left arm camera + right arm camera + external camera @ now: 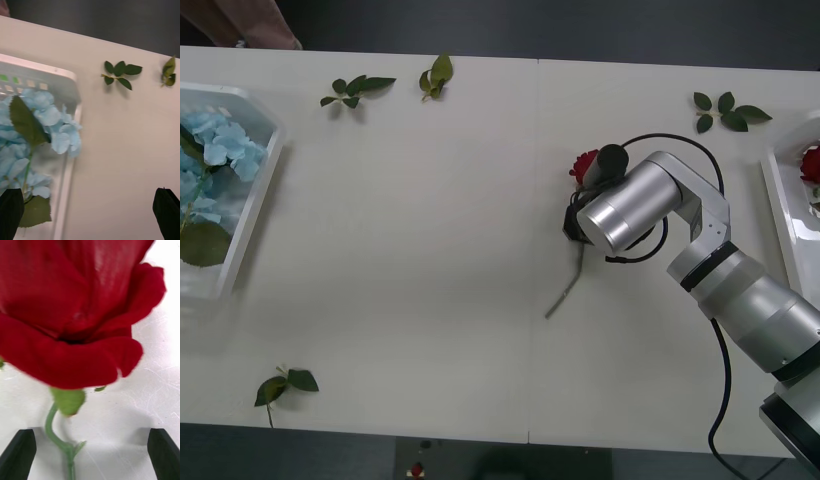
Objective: Put the red flowers into the right box and the blue flowers into the left box
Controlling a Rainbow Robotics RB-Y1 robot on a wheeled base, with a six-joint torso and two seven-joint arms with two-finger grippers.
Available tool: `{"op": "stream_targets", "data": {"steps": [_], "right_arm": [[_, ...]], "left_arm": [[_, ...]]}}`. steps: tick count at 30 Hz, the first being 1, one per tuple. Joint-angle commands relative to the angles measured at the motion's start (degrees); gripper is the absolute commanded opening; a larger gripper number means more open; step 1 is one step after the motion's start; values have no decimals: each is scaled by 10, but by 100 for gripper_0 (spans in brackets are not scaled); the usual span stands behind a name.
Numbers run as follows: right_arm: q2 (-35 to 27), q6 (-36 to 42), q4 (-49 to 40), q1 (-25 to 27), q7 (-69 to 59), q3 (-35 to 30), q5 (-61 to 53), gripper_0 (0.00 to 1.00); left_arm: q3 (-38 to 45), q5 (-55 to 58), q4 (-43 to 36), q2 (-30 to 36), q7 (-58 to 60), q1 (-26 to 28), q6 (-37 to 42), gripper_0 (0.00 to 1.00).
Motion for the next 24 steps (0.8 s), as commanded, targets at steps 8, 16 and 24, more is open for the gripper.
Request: {"op": "stream_targets", "data": {"steps": [8,16,24], "right_arm": [[7,-4,0,-16,-10,6,7,0],[7,-3,0,-18,-13,6,10,0],[-6,67,-28,-45,-10,-2,10,0]], "left_arm": [[-40,168,-88,24,-174,43,-71,100],[-101,228,-149,24,-259,49,-106,100],[-193,274,-204,24,-334,45,-175,100]]}}
